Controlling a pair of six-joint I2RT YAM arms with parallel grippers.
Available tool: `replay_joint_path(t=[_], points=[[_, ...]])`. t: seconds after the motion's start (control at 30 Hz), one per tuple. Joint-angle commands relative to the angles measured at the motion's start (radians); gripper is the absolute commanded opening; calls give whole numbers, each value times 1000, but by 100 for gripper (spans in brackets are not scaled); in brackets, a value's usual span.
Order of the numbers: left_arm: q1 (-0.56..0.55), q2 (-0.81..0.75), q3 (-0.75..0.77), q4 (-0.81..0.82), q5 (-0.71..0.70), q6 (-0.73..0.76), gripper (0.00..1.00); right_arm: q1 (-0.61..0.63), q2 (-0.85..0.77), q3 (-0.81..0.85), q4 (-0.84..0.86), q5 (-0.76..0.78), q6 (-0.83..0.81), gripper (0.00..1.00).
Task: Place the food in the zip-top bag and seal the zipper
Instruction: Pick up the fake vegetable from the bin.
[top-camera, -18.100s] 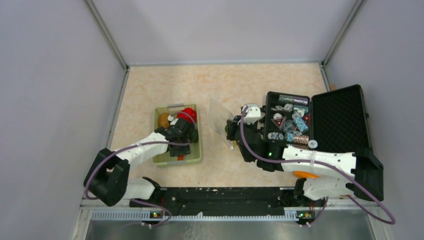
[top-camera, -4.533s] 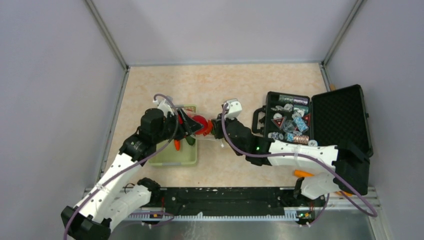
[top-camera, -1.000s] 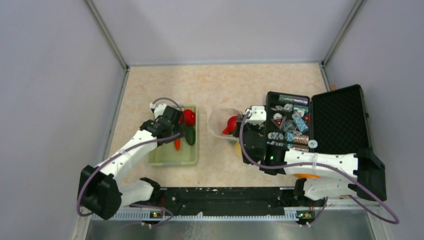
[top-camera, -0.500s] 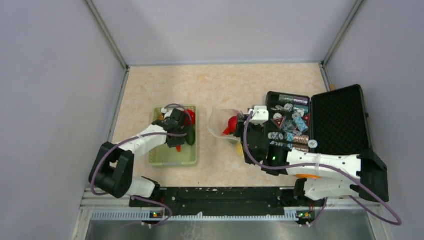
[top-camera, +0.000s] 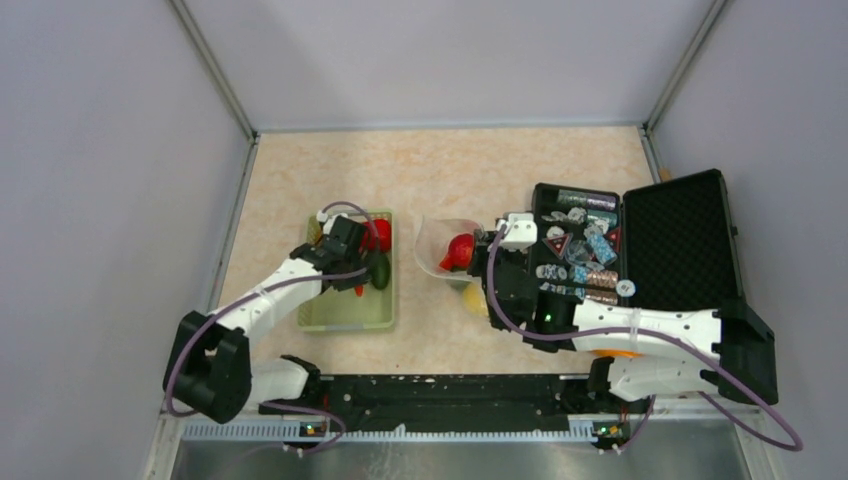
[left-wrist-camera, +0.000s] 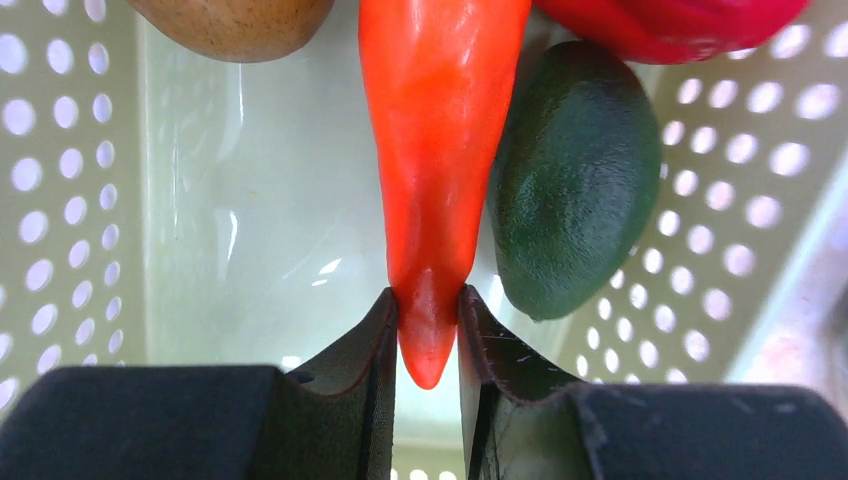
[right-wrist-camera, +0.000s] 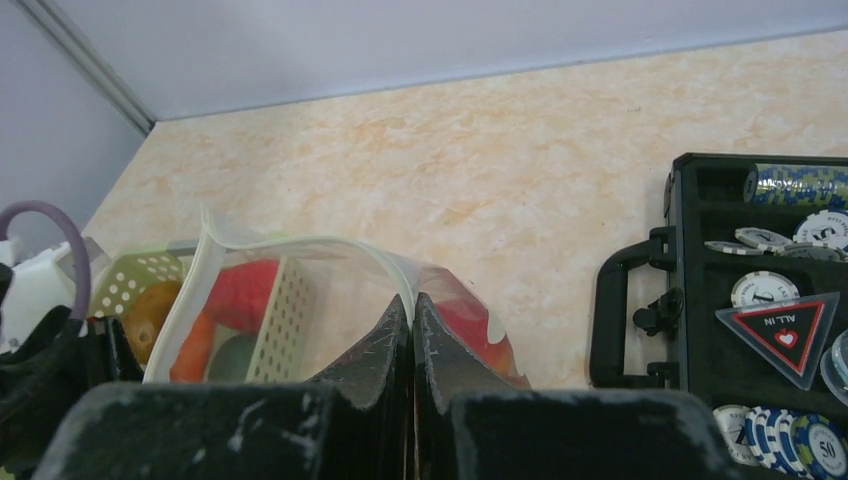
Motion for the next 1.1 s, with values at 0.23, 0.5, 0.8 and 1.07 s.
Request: replay_joint_path(t=[0.23, 0.5, 0.8, 1.07], points=[[4, -188, 30, -27, 27, 24, 0, 8, -14, -2, 70, -3, -5, 0], [4, -254, 33, -21, 59, 21, 0, -24, 25, 3, 80, -116, -11, 0], [4, -341, 92, -6, 206, 77, 0, -83, 63, 81, 40, -198, -197, 0], [4, -417, 113, 5, 230, 101, 0, -179, 1, 84, 12, -285, -76, 0]])
